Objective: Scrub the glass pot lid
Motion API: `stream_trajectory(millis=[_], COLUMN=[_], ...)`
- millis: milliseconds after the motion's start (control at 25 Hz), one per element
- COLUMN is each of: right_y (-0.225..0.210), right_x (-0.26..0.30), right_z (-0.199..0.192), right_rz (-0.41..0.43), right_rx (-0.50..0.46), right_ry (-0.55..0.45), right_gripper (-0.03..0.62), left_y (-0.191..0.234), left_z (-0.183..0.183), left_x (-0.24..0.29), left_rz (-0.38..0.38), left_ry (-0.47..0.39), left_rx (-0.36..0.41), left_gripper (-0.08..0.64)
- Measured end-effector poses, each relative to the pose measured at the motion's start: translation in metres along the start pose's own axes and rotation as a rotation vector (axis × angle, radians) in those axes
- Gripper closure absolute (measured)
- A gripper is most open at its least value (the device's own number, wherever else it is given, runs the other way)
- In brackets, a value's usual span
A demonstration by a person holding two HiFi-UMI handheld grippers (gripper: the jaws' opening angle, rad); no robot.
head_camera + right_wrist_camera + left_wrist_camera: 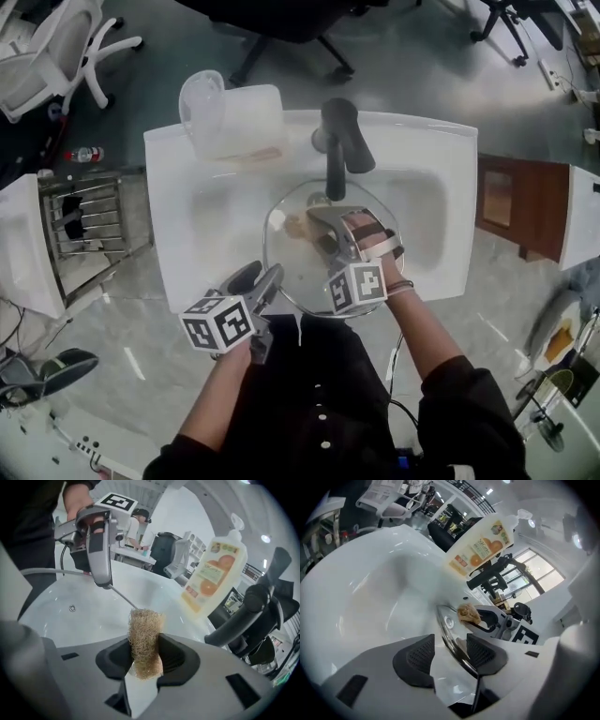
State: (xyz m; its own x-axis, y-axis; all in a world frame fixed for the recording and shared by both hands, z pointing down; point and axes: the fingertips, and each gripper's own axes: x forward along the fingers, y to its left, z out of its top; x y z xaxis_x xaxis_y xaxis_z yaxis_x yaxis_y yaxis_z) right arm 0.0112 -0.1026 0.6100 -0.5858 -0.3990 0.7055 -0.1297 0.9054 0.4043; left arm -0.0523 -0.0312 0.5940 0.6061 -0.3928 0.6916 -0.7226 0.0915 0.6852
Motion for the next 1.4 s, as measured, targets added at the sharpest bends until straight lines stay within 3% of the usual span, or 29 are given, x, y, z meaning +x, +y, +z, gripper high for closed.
stream_trajectory(millis=[120, 320, 760, 1120, 1400], right_y=[0.005, 0.006, 0.009, -0.008, -0.011], right_x=[0.016, 0.036, 0.053, 0.061, 0.053], right_z=[0.001, 0.004, 0.002, -0.036, -0.068], right_rz=[0.010, 0.001, -0.013, -0.015, 0.056], right_rx=[-0.058, -0.137, -0.220, -0.208, -0.256], right_ry=[0.003, 0.006, -0.006, 0.110, 0.197], right_gripper=[0.442, 0.442, 0.443, 0.445, 0.446], left_y=[-0.002, -0.003, -0.002, -0.002, -0.002], left_z=[-0.003, 0.000, -0.002, -0.002, -0.002], left_x=[0.004, 0.005, 0.004, 0.004, 0.004], left_rz=[-0.050, -0.073, -0.071, -0.059, -0.057], left_ry=[-0.020, -0.050, -0.040, -0.022, -0.014], left_rx=[-0.070, -0.092, -0.025, -0.029, -0.043], left_gripper=[0.378, 0.389, 0.384, 0.385, 0.388])
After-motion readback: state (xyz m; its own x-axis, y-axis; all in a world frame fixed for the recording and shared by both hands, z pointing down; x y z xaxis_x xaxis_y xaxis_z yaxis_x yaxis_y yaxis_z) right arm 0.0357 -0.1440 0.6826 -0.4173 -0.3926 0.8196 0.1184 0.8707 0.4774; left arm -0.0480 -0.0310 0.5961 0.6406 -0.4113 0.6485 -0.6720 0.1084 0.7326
